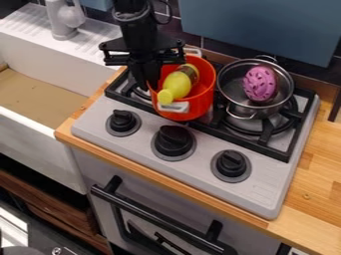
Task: Moved the orange pot to the middle lower burner side
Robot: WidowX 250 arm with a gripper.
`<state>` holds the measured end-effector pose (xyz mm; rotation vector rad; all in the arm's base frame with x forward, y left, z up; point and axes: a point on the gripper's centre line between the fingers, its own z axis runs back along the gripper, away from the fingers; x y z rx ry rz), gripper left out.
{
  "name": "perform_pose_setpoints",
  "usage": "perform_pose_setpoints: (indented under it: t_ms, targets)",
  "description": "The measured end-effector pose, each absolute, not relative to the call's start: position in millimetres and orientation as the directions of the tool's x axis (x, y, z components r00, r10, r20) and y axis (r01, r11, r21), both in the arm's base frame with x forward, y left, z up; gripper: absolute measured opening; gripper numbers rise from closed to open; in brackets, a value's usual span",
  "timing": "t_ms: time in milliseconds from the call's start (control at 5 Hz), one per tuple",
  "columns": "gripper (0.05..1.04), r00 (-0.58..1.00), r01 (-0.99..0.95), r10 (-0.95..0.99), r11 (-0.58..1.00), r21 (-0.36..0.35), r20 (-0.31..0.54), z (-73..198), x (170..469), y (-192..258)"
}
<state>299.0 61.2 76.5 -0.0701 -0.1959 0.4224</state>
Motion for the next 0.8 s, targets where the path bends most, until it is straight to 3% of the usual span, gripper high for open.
perform_pose_setpoints:
  t_ms: [200,800]
  targets:
    - [0.054,0.886,-0.416,0.434,0.9,-0.133,0.165,77,298,64]
    - [0.054,0.892,-0.415,0.429,0.902,-0.119,0.146,62,300,64]
